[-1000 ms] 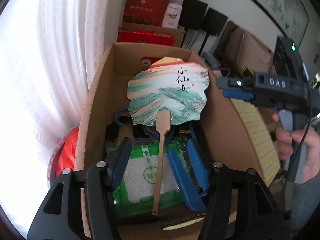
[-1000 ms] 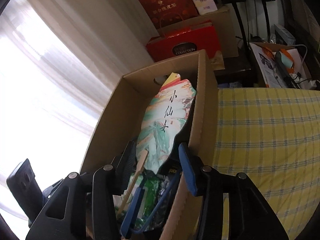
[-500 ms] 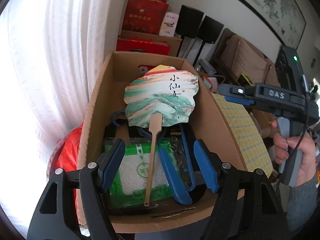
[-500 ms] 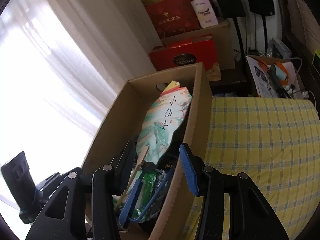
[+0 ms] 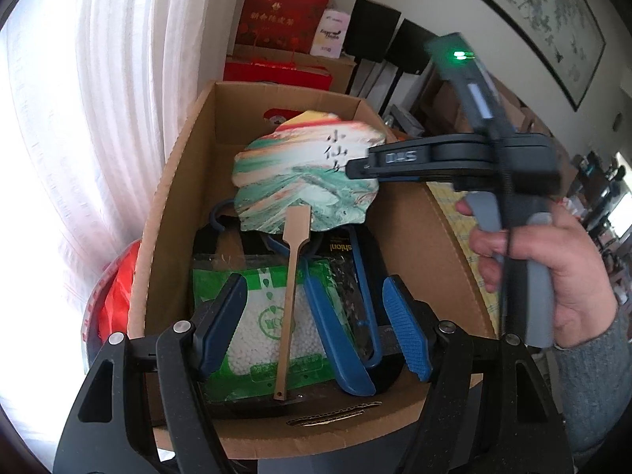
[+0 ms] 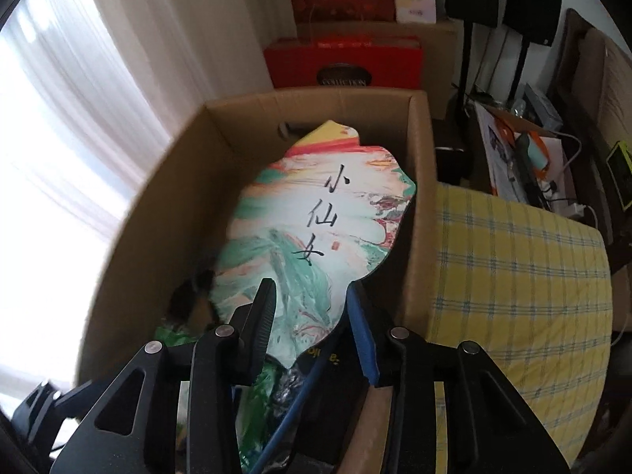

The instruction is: Organize objects

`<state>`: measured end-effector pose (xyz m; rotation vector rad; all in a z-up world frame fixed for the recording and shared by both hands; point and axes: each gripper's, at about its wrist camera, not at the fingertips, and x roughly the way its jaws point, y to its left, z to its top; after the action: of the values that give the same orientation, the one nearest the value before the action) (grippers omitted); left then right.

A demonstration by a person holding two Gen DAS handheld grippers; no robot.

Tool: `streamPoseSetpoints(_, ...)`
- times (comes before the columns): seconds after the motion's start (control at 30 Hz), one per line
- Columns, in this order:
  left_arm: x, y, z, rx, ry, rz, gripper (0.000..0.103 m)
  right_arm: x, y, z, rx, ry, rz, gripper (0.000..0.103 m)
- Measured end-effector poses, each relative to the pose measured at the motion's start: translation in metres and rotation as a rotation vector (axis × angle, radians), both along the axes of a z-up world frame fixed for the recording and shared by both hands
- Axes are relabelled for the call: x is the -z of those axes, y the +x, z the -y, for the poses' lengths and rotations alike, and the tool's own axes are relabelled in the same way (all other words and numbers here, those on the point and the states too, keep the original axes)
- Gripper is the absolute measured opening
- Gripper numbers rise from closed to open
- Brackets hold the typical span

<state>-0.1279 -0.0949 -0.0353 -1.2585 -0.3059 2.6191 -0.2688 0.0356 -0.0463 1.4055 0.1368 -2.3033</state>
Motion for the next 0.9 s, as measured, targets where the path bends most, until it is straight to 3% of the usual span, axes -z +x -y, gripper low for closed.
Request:
streamPoseSetpoints(0.17, -0.001, 0.002, 0.001, -0.004, 0.012, 0.005, 0.068, 0.003, 0.0, 0.013, -0.028, 0.001, -0.006, 0.04)
streamPoseSetpoints(0.37, -0.008, 0.009, -0.003, -0.016, -0.007, -0.013, 0.069, -0.017, 0.019, -0.003, -0.042, -0.034, -0.072, 0.04)
streamPoseSetpoints(0.4, -0.009, 0.01, -0.003, -0.02, -0.015, -0.019, 0.071, -0.022, 0.023, -0.007, -0.04, -0.039, -0.087, 0.04)
streamPoseSetpoints(0.47, -0.013, 0.013, -0.005, -0.031, -0.025, -0.039, 0.084, -0.031, 0.031, -0.015, -0.042, -0.053, -0.111, 0.042)
streamPoseSetpoints(0.73, -0.021, 0.024, -0.015, -0.046, -0.041, -0.07, 0.094, -0.057, 0.081, -0.057, -0.029, -0.076, -0.236, 0.074)
streamPoseSetpoints(0.83, -0.023, 0.028, -0.019, -0.055, -0.045, -0.071, 0.103, -0.061, 0.098, -0.072, -0.008, -0.052, -0.283, 0.081)
streamPoseSetpoints(0.9, -0.024, 0.031, -0.022, -0.062, -0.051, -0.072, 0.103, -0.063, 0.107, -0.083, 0.001, -0.057, -0.293, 0.085)
